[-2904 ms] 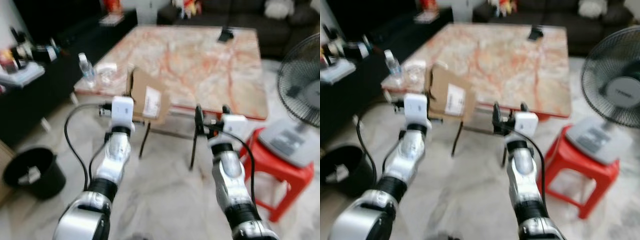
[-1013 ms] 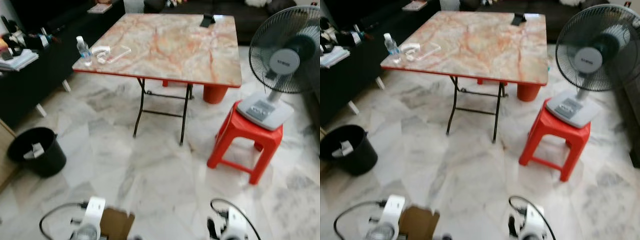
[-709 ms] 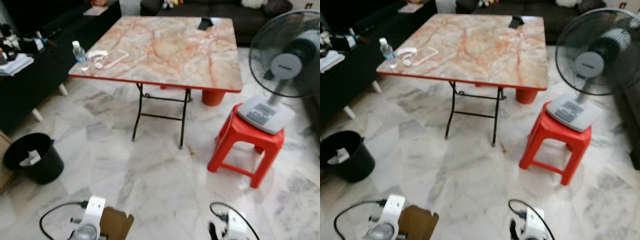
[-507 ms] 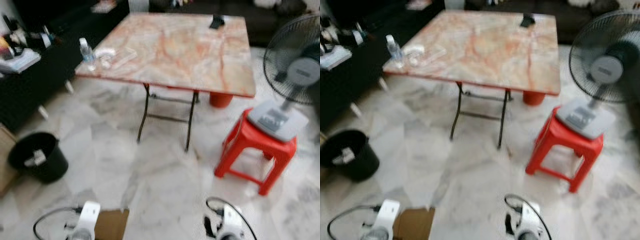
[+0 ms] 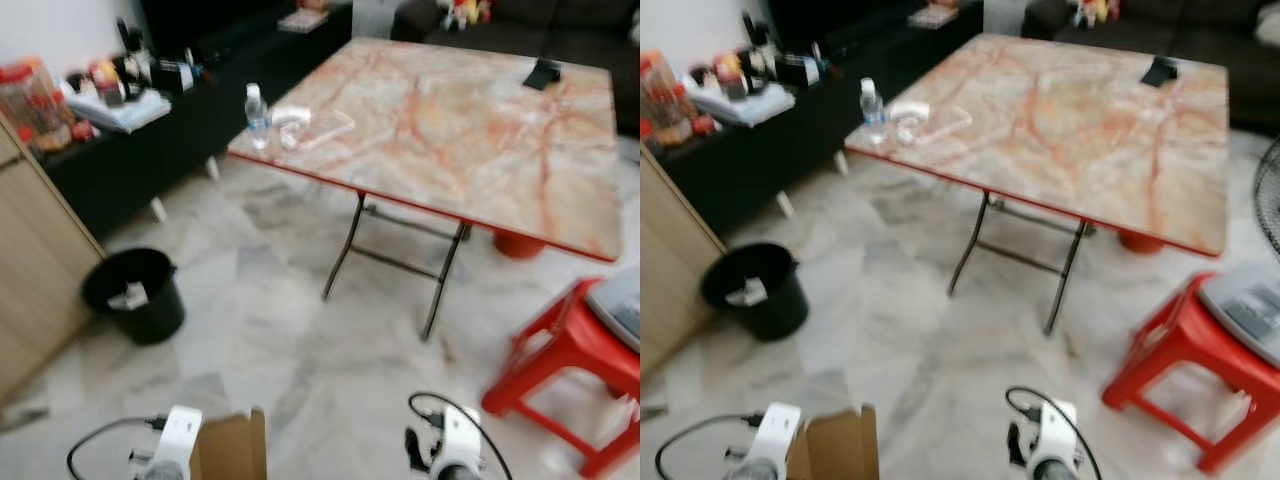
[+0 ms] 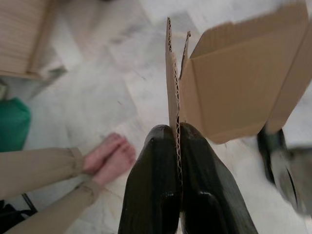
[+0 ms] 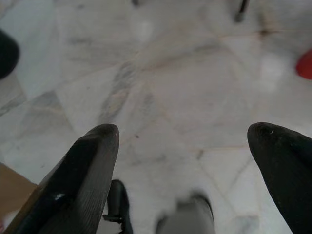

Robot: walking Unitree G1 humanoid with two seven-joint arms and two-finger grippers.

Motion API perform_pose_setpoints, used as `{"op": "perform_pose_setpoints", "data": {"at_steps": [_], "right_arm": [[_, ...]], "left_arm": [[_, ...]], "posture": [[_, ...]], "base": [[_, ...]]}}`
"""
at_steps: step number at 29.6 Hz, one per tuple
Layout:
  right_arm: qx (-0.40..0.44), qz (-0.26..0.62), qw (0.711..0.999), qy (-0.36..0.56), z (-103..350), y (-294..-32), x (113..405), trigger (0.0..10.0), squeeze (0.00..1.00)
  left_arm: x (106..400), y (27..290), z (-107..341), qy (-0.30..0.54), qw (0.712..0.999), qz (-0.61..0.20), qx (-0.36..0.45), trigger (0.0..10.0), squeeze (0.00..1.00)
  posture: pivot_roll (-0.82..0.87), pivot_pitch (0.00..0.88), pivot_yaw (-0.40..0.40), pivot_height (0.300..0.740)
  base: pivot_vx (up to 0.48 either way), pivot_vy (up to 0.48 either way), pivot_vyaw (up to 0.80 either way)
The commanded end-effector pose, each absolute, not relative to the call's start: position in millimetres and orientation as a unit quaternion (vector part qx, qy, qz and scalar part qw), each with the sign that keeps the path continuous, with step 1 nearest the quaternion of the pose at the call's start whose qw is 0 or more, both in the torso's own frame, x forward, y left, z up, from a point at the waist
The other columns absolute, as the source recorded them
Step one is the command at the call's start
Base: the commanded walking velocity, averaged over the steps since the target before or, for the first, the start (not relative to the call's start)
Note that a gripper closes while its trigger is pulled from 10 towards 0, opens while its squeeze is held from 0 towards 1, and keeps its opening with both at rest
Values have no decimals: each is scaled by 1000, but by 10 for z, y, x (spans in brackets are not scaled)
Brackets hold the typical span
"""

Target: Picking trash to rubbish bin

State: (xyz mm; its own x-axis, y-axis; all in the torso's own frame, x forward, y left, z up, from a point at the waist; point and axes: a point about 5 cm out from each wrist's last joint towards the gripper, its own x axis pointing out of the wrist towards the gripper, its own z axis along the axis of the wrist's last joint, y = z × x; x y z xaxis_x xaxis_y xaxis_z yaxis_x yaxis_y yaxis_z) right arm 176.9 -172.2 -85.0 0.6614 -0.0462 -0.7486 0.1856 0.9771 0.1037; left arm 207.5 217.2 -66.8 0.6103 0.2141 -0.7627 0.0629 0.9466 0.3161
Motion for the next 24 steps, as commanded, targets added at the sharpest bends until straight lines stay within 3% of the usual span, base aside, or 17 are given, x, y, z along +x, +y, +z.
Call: {"op": "perform_pose_setpoints", "data": {"at_steps": [1,9,16,24], "right_arm": [[82,-73,904,414,-872,-1793,1709,10000,0],[86,-76,904,413,-867,-1798,1720,10000,0],[81,-72,903,415,-869,-1791,1721,10000,0],[83,-73,903,416,-872,-1776,1718,10000,0]], "left_arm": [[2049,2138,-691,445,880,40,159,10000,0],[2052,2150,-686,443,881,46,156,10000,0],[2059,2172,-678,443,882,53,154,10000,0],[2045,2189,-682,444,881,58,151,10000,0]], "posture": [[-115,27,38,740],[-111,45,35,740],[-104,58,35,740],[-99,64,33,740]], "base": [[334,0,800],[332,0,781],[333,0,127],[333,0,795]]}}
